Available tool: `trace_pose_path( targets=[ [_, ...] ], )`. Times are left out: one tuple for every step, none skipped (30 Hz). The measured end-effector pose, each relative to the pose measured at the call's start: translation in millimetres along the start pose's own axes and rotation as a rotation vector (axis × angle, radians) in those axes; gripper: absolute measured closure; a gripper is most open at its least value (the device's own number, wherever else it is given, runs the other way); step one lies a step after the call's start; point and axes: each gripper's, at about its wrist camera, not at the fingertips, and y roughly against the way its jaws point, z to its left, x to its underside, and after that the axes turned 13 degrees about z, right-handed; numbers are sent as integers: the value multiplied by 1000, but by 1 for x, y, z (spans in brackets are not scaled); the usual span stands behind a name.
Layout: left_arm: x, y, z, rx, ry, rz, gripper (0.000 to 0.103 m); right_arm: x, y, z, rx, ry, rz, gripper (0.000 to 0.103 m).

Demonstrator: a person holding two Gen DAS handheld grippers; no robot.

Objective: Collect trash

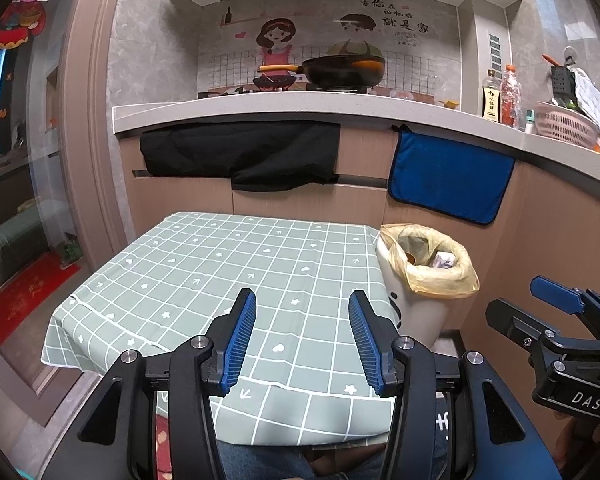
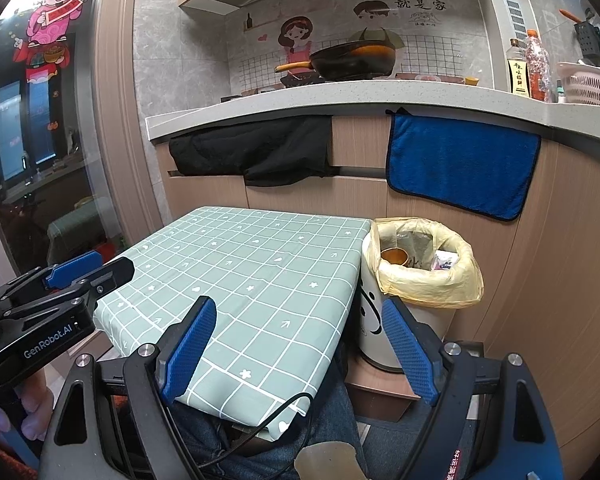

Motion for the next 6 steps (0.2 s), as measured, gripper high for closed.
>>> trace_pose_path(
  targets=[
    [0,-1,1,2,2,3,54,0,-1,1,0,-1,0,20],
    [-1,-2,4,6,2,7,54,0,0,0,0,-1,-1,20],
    [-2,-4,4,9,4,13,54,0,0,1,1,-3,-2,20],
    [-2,-5,5,13,4,17,54,0,-1,0,1,-2,-1,20],
    [-3,-7,7,23,3,24,54,0,-1,0,0,-1,-1,20],
    [-4,-10,8,28,3,31,54,0,-1,-1,-1,-1,-1,20]
  ],
)
